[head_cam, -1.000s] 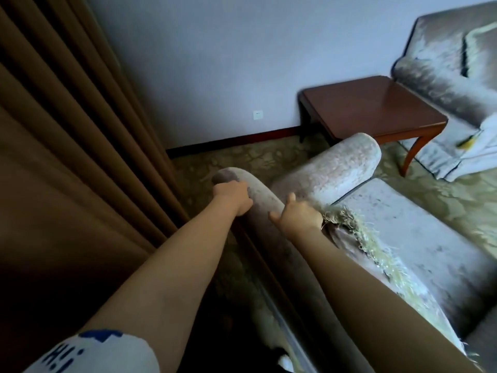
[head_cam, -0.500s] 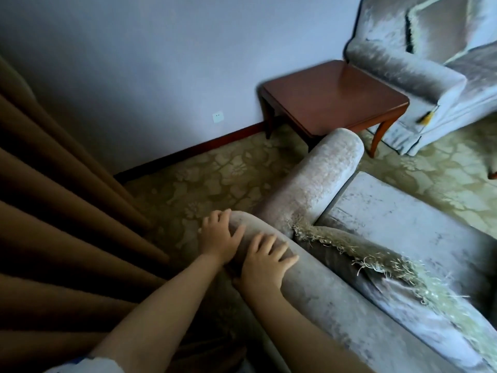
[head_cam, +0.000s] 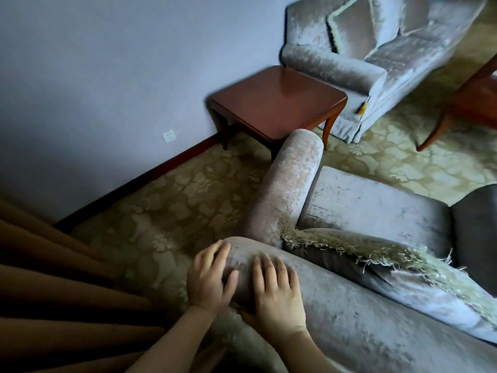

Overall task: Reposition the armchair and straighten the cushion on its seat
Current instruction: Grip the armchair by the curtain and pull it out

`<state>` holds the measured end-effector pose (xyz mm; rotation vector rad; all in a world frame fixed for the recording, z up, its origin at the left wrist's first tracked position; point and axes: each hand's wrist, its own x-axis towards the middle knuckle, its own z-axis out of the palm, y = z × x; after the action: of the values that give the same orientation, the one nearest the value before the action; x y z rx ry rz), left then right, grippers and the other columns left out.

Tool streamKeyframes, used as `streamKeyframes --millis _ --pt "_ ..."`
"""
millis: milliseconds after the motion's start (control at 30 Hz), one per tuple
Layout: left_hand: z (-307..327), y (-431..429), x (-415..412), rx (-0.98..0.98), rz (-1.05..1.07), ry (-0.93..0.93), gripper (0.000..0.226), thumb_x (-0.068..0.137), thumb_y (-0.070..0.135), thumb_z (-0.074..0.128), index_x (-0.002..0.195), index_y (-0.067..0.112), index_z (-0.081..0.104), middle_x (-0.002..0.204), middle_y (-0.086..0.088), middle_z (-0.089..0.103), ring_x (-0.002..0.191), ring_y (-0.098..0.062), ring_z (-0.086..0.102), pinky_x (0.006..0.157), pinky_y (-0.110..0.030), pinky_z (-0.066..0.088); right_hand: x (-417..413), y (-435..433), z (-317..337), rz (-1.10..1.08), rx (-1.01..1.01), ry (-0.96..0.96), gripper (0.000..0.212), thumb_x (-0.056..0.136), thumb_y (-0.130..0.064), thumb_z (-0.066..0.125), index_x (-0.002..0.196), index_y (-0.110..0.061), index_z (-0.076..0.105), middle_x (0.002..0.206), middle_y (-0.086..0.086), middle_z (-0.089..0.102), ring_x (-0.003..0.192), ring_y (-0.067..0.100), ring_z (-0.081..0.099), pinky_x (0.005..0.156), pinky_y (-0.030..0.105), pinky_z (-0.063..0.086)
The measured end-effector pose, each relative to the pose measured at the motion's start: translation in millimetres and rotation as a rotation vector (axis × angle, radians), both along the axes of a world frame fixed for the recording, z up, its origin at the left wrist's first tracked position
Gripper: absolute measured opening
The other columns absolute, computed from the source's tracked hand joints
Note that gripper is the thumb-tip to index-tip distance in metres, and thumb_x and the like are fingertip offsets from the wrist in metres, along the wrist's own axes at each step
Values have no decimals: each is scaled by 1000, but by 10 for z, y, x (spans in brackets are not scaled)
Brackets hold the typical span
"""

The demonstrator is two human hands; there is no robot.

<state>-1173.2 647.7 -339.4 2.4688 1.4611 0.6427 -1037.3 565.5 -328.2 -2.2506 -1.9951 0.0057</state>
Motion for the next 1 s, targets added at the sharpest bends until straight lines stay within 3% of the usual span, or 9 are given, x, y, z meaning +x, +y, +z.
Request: streamKeyframes --millis 233,467,600,1000 --pt "81 -81 22 -60 58 44 57 81 42 39 118 5 63 120 -17 61 100 -40 57 82 -48 49 440 -899 -69 -252 154 43 90 58 -68 61 125 -9 59 126 18 60 114 39 56 96 52 40" --pt "133 -144 236 -112 238 -106 48 79 36 43 111 8 66 121 -13 62 103 -39 54 84 -47 44 736 -1189 -161 -398 284 0 78 76 -71 41 115 -8 66 118 13 65 108 33 61 89 48 41" --pt "94 -66 242 -60 198 -176 50 76 36 40 106 8 68 116 -11 65 103 -39 56 83 -47 45 797 -1113 -229 -394 342 -36 71 76 -67 45 112 -9 66 113 12 67 102 32 63 86 45 41" --pt "150 141 267 -48 134 -80 51 74 39 38 104 10 67 110 -12 65 99 -38 55 79 -46 42 776 -916 -218 -434 338 -82 67 70 -66 49 106 -11 65 105 11 66 91 32 62 81 43 39"
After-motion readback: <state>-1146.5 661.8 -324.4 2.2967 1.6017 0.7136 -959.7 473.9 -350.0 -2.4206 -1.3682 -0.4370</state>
